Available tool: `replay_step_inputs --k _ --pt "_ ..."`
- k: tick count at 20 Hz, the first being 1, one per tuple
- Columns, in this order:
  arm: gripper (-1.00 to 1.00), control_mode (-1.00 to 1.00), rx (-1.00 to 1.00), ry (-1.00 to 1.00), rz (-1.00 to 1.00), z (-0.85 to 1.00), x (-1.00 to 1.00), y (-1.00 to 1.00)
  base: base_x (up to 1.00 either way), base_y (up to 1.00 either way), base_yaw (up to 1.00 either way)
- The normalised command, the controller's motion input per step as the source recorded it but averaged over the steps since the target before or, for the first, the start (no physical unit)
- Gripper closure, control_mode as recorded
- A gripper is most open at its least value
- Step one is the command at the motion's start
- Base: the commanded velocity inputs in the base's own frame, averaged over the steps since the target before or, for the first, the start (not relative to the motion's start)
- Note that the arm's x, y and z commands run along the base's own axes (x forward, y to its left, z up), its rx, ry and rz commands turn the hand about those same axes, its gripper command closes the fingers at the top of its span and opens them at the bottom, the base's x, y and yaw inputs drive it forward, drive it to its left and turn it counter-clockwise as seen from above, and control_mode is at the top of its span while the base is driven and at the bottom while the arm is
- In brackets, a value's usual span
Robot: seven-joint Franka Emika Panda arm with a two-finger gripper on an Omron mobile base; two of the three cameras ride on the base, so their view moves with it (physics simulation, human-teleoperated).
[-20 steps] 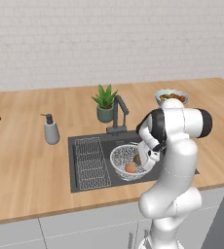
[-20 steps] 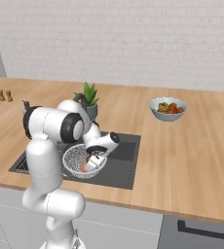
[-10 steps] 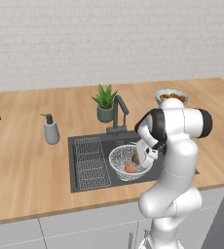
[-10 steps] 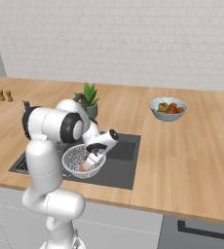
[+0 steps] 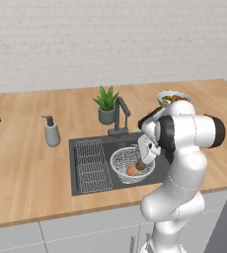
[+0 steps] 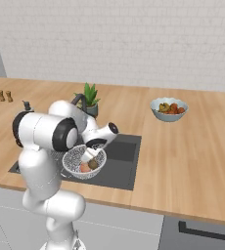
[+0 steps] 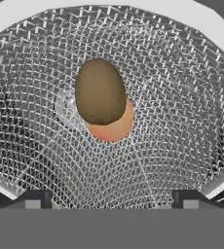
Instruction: Put the colander in the sink, put the peach, kiwi in the colander, and turn on the sink faucet and pour water over the colander.
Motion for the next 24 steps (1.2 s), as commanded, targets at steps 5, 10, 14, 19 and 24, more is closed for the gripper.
replay_step_inputs --k 5,10,14,19,24 --pt "-1.00 -1.00 0.16 -0.11 -0.16 0.85 -0.24 -0.16 0.00 0.00 0.00" --pt "-1.00 -1.00 0.24 -0.06 -0.16 0.59 -0.18 -0.06 0.00 0.00 0.00" --pt "-1.00 -1.00 0.20 -0.14 -0.09 0.55 -0.01 0.00 0.00 0.00 0.00" --pt "-1.00 -1.00 0.10 -0.20 -0.05 0.47 0.00 0.00 0.00 0.00 0.00" --pt "-1.00 -1.00 0.05 -0.19 -0.08 0.31 0.16 0.00 0.00 0.00 0.00"
